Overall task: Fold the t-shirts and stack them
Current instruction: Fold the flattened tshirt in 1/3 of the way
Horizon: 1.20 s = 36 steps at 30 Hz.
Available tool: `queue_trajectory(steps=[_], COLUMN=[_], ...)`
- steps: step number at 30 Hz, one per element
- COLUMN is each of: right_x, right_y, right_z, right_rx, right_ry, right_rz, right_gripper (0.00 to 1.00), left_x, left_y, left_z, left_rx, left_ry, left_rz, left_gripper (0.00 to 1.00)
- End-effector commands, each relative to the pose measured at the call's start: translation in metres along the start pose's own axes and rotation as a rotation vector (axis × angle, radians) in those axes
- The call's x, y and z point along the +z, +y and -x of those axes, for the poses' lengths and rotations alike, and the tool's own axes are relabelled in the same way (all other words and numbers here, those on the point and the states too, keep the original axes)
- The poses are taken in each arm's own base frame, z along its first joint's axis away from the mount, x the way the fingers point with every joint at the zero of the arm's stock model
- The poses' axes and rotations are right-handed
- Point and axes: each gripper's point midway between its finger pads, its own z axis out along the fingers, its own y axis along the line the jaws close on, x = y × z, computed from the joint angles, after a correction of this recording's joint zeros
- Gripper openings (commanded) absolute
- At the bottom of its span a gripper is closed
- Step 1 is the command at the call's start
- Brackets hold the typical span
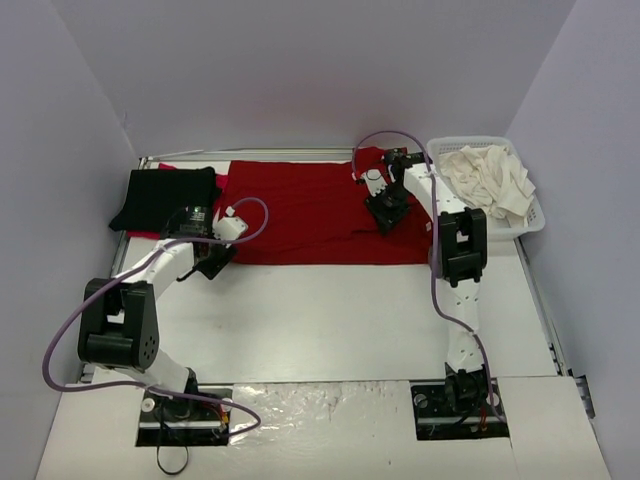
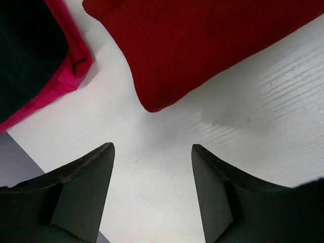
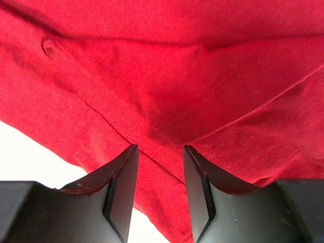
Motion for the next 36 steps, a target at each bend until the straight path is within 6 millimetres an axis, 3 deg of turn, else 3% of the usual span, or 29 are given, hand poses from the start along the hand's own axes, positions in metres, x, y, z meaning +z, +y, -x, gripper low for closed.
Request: queue_trajectory(steps=[1, 7, 10, 11, 12, 22, 27, 36], right_x=[-0.001, 0.006, 0.009, 0.009, 0.009, -0.017, -0.026, -0.004], right_y=[0.006, 0.002, 0.000, -0.001, -0.001, -0.008, -0.011, -0.012], right_z=[0.003, 0.011, 0.012, 0.013, 0.013, 0.029, 0.047, 0.078], right_rx=[-0.015, -0.024, -0.027, -0.028, -0.030, -0.048, -0.077, -0.126], right_ry=[0.014, 0.013, 0.017, 0.017, 0.017, -0.038, -0.087, -0.141], right_rz=[0.027, 0.009, 0.001, -0.004, -0.007, -0.062, -0.088, -0.117], right_gripper=[0.37, 0.33, 0.17, 0.03, 0.00, 0.00, 0.00, 0.00], left_x=[-0.011, -0.009, -0.008, -0.008, -0.008, -0.006, -0.006, -0.001], left_y=[0.005, 0.002, 0.002, 0.002, 0.002, 0.001, 0.000, -0.006], left_z=[0.006, 0.003, 0.002, 0.001, 0.002, 0.002, 0.000, -0.007], left_rx=[-0.026, -0.026, -0.029, -0.028, -0.028, -0.042, -0.047, -0.046], left_ry=[-0.029, -0.019, -0.017, -0.016, -0.017, -0.011, -0.008, 0.018], left_rz=[0.032, 0.024, 0.023, 0.024, 0.023, 0.021, 0.017, 0.001], left_gripper=[0.61, 0.61, 0.61, 0.61, 0.61, 0.61, 0.61, 0.61])
